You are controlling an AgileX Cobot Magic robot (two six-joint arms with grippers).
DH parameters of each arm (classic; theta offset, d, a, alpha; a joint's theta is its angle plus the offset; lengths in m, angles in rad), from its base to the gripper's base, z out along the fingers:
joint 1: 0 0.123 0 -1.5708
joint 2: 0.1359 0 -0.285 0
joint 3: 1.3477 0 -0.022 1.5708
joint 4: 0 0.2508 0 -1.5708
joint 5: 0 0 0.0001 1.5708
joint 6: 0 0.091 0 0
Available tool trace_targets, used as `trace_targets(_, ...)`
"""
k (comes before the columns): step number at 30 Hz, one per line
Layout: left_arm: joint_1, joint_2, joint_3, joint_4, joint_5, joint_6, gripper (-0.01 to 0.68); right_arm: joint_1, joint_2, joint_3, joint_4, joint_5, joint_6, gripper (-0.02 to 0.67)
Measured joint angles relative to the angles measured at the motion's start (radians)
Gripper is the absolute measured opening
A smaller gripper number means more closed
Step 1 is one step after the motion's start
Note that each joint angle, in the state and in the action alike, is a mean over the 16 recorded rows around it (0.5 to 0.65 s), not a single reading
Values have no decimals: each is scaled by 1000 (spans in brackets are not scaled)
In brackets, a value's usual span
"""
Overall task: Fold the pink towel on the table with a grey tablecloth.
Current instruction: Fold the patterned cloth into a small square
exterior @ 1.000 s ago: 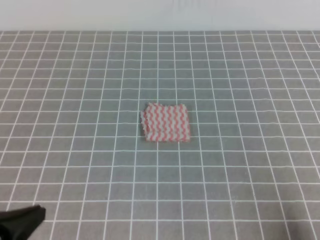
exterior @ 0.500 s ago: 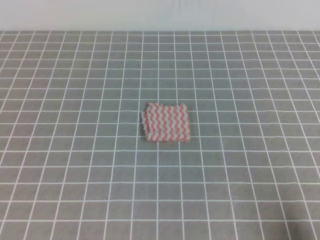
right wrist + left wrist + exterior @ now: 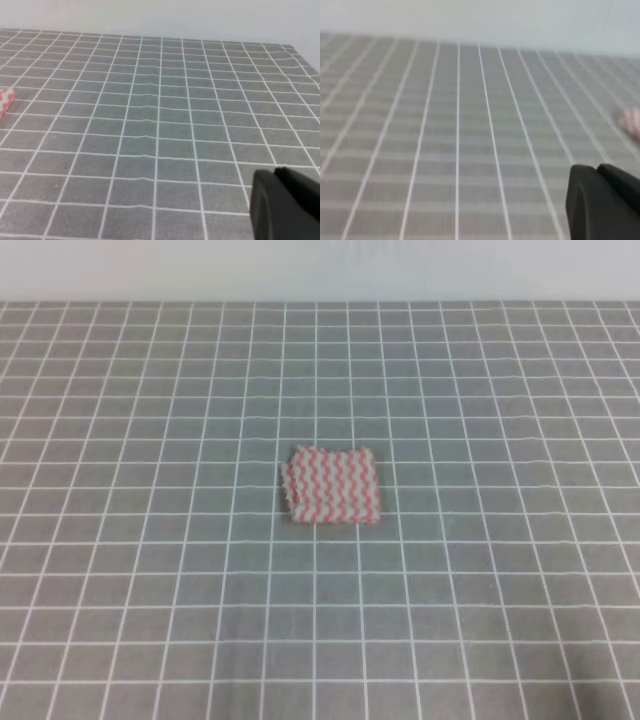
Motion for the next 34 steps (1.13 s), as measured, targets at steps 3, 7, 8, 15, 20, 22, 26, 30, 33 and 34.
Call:
trace_targets(3, -5, -2, 19, 10, 26, 33, -1, 0, 0, 0, 0, 0, 0, -16)
trace_targets(7, -17, -4, 29, 19, 61, 75, -1, 0, 0, -1, 0, 1, 0, -16)
trace_targets(8, -19, -4, 29, 22, 68, 85, -1, 0, 0, -1, 0, 1, 0, -16)
trace_targets(15, 0, -6, 32, 46, 78, 128, -1, 0, 2, -6, 1, 2, 0, -16)
trace_targets(20, 25, -3, 29, 61, 79, 128, -1, 0, 2, -7, 1, 4, 0, -16)
trace_targets(22, 35, -5, 30, 67, 78, 128, -1, 0, 2, -7, 1, 5, 0, -17)
trace_targets(26, 49, -3, 29, 70, 79, 128, -1, 0, 1, -6, 1, 6, 0, -16)
trace_targets(30, 52, -4, 28, 70, 80, 129, -1, 0, 0, -1, 0, 4, 0, -16)
trace_targets(33, 52, -7, 30, 71, 78, 129, -1, 0, -2, 4, -1, 2, 0, -16)
trace_targets(34, 52, -6, 29, 70, 79, 129, -1, 0, -2, 3, 0, 2, 0, -16)
